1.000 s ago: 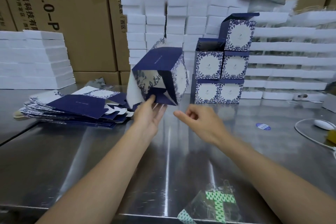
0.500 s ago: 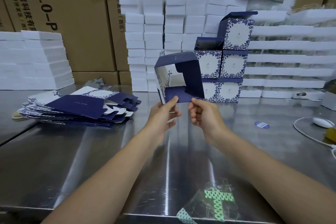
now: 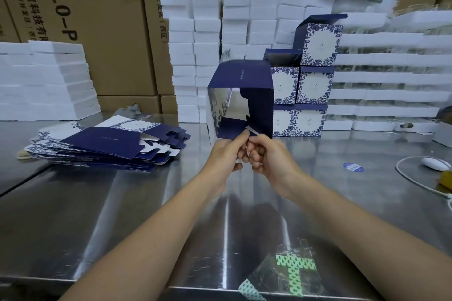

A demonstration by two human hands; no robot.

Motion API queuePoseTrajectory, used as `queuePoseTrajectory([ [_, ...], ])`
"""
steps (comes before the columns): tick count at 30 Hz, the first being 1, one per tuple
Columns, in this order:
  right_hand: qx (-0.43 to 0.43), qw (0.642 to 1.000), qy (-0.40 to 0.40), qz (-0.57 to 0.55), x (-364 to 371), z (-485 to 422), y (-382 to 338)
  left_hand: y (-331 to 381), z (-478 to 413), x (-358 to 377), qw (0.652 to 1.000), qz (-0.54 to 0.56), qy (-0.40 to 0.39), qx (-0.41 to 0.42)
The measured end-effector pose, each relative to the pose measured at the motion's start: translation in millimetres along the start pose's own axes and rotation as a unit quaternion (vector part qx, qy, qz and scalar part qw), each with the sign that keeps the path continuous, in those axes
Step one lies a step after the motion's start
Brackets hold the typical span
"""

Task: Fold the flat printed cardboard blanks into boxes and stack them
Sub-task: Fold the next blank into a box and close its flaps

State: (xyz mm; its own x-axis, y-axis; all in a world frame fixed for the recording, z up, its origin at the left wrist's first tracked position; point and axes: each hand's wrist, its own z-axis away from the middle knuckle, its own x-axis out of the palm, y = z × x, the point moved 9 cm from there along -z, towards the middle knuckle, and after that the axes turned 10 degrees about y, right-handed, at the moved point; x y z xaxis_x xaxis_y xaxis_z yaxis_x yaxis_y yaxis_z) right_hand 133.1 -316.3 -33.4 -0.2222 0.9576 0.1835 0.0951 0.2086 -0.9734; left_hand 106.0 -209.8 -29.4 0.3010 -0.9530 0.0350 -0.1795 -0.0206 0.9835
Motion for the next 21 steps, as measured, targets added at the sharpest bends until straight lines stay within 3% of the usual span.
queuePoseTrajectory([
  [4, 0.014, 0.999, 0.041, -0.013, -10, -4, -1, -4, -6, -13, 0.997, 0.03, 0.069, -0.016],
  [8, 0.016, 0.998, 0.061, 0.003, -13, -4, 0, -3, -8, -17, 0.996, 0.021, 0.083, 0.01],
  [16, -0.001, 0.989, 0.145, -0.017, -33, -8, -9, -13, -17, -35, 0.986, 0.061, 0.149, -0.046],
  [21, 0.004, 0.993, 0.119, 0.008, -30, -9, -5, -12, -20, -41, 0.984, 0.083, 0.156, -0.035],
])
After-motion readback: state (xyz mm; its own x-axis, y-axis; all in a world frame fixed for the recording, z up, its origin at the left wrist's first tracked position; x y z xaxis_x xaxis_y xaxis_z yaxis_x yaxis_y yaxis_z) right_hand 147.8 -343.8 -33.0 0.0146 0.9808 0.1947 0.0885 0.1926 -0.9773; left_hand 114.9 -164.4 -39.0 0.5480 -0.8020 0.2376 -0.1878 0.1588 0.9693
